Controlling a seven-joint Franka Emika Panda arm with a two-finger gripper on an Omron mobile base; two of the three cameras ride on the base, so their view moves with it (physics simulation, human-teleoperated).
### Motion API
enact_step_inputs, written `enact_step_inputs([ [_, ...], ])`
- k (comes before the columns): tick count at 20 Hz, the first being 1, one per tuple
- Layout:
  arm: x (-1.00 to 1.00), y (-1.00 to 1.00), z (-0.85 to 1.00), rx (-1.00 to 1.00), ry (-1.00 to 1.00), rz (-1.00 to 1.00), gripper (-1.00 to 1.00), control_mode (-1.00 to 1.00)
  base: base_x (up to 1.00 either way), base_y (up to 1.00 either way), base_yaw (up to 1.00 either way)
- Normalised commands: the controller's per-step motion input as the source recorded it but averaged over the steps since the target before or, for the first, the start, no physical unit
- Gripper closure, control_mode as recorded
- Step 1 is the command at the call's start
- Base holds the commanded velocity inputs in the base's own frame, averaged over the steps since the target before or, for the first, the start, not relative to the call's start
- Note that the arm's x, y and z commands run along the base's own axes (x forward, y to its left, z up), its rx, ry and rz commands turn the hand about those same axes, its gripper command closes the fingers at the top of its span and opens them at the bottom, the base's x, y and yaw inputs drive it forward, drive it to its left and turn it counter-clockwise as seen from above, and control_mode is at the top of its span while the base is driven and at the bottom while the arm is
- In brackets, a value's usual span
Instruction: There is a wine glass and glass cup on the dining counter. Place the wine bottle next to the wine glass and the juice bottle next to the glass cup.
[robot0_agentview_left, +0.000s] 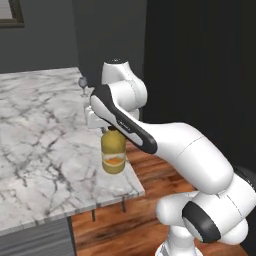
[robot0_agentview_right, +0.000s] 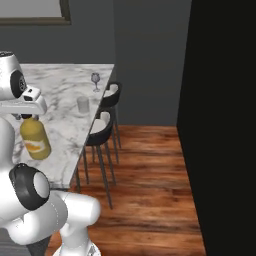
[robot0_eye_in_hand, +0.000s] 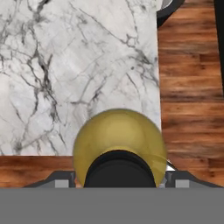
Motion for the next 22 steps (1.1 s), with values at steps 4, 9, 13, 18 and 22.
enact_step_inputs([
  [4,0.0,0.0,0.0,0.0,0.0,0.0,1.0,1.0,0.44,-0.16,0.18],
  [9,0.0,0.0,0.0,0.0,0.0,0.0,1.0,1.0,0.44,-0.18,0.16],
  [13,0.0,0.0,0.0,0.0,0.0,0.0,1.0,1.0,0.48,-0.19,0.15],
  [18,0.0,0.0,0.0,0.0,0.0,0.0,1.0,1.0,0.37,-0.16,0.12],
  [22,0.0,0.0,0.0,0.0,0.0,0.0,1.0,1.0,0.02,-0.05,0.0],
])
